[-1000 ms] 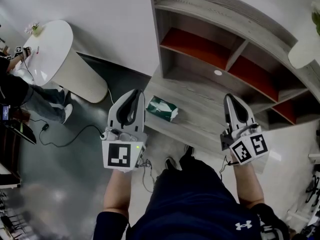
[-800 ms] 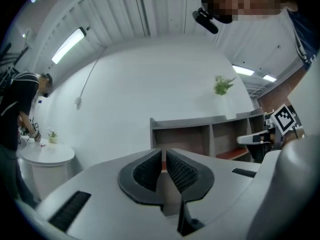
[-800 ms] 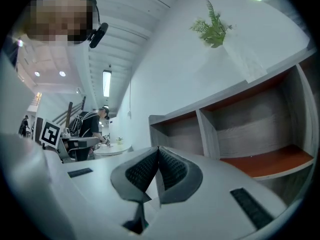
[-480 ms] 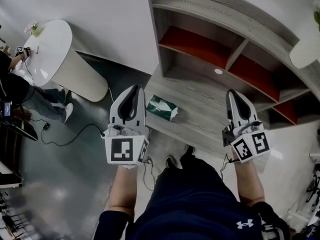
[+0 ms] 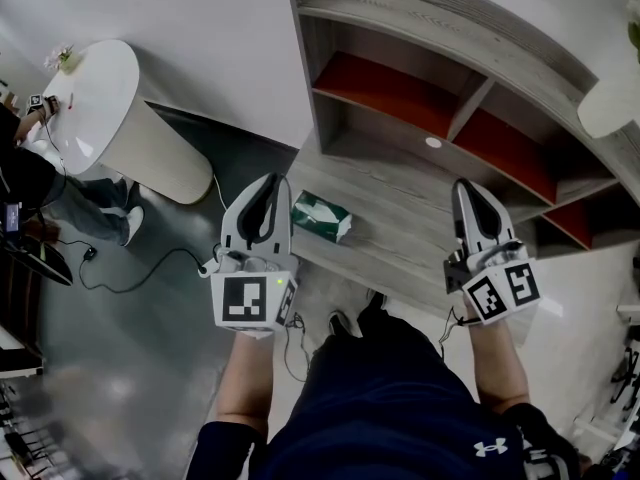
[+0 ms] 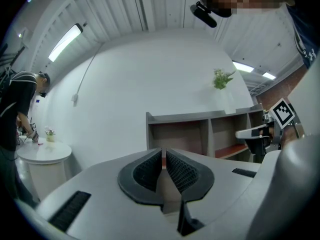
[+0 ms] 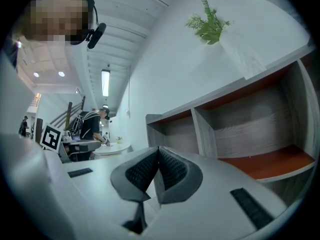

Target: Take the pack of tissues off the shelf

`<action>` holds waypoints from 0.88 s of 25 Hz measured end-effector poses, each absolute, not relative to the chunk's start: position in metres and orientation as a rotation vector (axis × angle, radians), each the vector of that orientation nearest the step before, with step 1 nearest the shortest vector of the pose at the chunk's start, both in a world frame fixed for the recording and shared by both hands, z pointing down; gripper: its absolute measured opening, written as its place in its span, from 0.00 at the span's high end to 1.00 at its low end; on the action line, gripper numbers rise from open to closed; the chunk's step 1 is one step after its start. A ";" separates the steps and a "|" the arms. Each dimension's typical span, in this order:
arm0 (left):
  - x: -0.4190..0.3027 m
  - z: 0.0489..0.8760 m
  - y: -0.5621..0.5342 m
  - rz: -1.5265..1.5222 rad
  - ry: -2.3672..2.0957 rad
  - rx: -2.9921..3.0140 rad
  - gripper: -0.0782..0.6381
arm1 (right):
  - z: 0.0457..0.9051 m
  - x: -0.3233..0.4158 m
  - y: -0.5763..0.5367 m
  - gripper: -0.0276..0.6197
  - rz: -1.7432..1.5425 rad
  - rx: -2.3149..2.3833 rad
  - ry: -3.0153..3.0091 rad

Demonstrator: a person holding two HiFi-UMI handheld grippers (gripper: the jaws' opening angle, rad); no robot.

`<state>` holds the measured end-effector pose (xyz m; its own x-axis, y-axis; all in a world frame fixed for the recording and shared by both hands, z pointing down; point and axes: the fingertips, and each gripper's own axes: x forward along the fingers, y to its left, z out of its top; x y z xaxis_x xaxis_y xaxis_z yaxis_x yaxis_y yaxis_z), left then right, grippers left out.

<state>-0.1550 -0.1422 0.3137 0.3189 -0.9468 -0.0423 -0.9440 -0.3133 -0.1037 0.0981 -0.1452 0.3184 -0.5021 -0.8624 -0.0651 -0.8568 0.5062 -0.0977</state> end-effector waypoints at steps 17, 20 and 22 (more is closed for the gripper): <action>-0.158 0.329 -0.147 -0.060 1.790 -2.484 0.83 | 0.329 0.095 -0.150 0.94 -0.113 -1.512 2.641; -0.158 0.330 -0.148 -0.065 1.783 -2.488 0.83 | 0.331 0.094 -0.152 0.94 -0.122 -1.514 2.640; -0.159 0.332 -0.149 -0.071 1.782 -2.490 0.83 | 0.332 0.094 -0.152 0.94 -0.128 -1.515 2.639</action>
<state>-0.1588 -0.1493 0.3317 0.3228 -0.9464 -0.0079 -0.9428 -0.3208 -0.0910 0.0940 -0.1523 0.3319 -0.5019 -0.8639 -0.0413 -0.8559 0.5030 -0.1200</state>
